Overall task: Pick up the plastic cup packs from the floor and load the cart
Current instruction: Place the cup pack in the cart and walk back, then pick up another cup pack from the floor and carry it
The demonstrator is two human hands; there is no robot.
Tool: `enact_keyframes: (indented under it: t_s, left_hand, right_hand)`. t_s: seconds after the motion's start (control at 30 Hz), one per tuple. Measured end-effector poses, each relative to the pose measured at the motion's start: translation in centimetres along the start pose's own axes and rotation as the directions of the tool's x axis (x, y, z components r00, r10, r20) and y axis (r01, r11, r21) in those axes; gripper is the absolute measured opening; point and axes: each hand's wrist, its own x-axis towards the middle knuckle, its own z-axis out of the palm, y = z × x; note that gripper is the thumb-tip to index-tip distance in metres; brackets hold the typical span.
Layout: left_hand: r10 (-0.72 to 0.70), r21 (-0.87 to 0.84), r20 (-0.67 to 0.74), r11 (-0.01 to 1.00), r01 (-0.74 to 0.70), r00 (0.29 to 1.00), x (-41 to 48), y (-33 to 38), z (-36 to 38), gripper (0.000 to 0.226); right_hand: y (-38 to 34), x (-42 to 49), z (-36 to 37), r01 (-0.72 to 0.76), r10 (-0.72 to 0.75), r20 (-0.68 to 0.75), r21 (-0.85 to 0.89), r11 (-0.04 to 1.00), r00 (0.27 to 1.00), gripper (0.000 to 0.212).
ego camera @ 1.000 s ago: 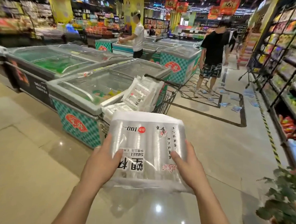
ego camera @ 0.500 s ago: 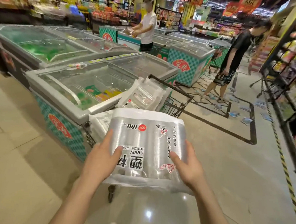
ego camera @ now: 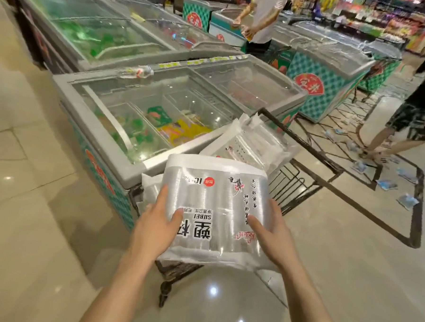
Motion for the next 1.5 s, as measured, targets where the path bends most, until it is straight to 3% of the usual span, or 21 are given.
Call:
enact_keyframes:
  t_s: [0.23,0.43,0.57,0.8,1.1,1.2,1.33,1.5]
  left_hand:
    - [-0.146,-0.025,-0.054,0.989,0.144,0.988,6.4,-3.1,2.9,0.071]
    - [-0.325,-0.002,-0.117,0.945,0.327,0.939,11.4,-2.8,6.5,0.075]
    - [-0.436,0.041,-0.143,0.894,0.446,0.888,14.4,-3.6,9.0,0.079]
    - [-0.631,0.149,-0.042,0.763,0.629,0.775,15.2,-7.2,14.6,0.085]
    - [-0.675,0.137,-0.063,0.724,0.676,0.735,14.0,-7.5,14.9,0.081]
    - [-0.678,0.142,-0.043,0.723,0.676,0.734,13.9,-7.4,14.3,0.08]
    - [-0.645,0.116,-0.077,0.752,0.649,0.761,13.5,-6.5,12.1,0.073]
    - [-0.557,0.095,-0.237,0.802,0.59,0.796,10.3,-5.0,6.1,0.068]
  right_hand:
    - [0.5,11.6,4.5,0.077,-0.072,0.187,-0.023,0.997,0.98,0.078]
    - [2.0,21.9,8.5,0.096,-0.091,0.325,0.0,0.995,0.941,0.074]
    - [3.4,27.2,11.7,0.149,-0.105,0.403,-0.08,0.986,0.909,0.072]
    - [8.1,30.9,17.2,0.338,-0.092,0.662,-0.254,0.906,0.744,0.08]
    - [7.5,30.7,17.2,0.299,-0.016,0.732,-0.257,0.919,0.681,0.081]
    - [6.8,31.1,17.1,0.298,-0.017,0.71,-0.273,0.915,0.704,0.078]
    - [4.2,29.9,16.6,0.371,-0.12,0.695,-0.222,0.902,0.709,0.074]
    - [-2.0,26.7,16.6,0.536,-0.34,0.687,-0.086,0.84,0.643,0.072]
